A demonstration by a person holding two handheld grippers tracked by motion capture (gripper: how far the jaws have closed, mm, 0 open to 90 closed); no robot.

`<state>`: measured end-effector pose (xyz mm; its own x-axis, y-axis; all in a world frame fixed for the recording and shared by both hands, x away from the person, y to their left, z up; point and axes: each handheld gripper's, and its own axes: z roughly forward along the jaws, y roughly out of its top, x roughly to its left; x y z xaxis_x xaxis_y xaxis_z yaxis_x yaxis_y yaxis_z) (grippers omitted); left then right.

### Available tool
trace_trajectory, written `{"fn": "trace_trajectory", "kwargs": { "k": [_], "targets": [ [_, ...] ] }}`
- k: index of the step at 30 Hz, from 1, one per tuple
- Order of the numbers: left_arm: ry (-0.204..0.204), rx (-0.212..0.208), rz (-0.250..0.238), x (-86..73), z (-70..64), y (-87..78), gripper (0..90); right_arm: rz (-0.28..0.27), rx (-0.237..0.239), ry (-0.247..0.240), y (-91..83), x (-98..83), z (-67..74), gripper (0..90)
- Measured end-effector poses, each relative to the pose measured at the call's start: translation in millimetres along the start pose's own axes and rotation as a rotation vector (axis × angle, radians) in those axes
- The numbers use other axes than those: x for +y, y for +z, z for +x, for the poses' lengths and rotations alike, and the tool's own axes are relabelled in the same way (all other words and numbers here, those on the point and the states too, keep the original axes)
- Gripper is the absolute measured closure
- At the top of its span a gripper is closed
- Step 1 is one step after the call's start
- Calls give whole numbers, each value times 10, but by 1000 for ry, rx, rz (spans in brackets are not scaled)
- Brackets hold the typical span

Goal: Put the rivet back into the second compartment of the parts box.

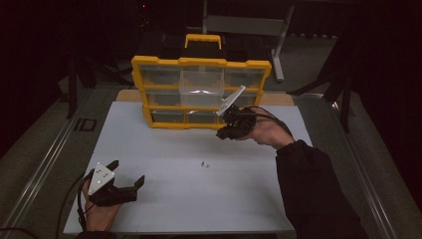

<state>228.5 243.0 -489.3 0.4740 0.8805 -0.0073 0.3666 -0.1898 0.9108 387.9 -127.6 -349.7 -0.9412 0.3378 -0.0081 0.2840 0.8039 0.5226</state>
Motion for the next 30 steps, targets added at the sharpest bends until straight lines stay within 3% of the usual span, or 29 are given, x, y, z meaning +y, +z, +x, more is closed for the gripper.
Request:
{"fn": "trace_trajectory", "kwargs": {
  "k": [14, 21, 30],
  "targets": [
    [0, 1, 1, 0, -2, 2, 0, -3, -31, -17, -304, 180, -95, 832],
    [1, 0, 1, 1, -4, 1, 0, -33, -22, -19, -464, 242, -140, 832],
    [1, -2, 2, 1, -4, 2, 0, -28, -15, -22, -611, 309, -207, 832]
  ]
}}
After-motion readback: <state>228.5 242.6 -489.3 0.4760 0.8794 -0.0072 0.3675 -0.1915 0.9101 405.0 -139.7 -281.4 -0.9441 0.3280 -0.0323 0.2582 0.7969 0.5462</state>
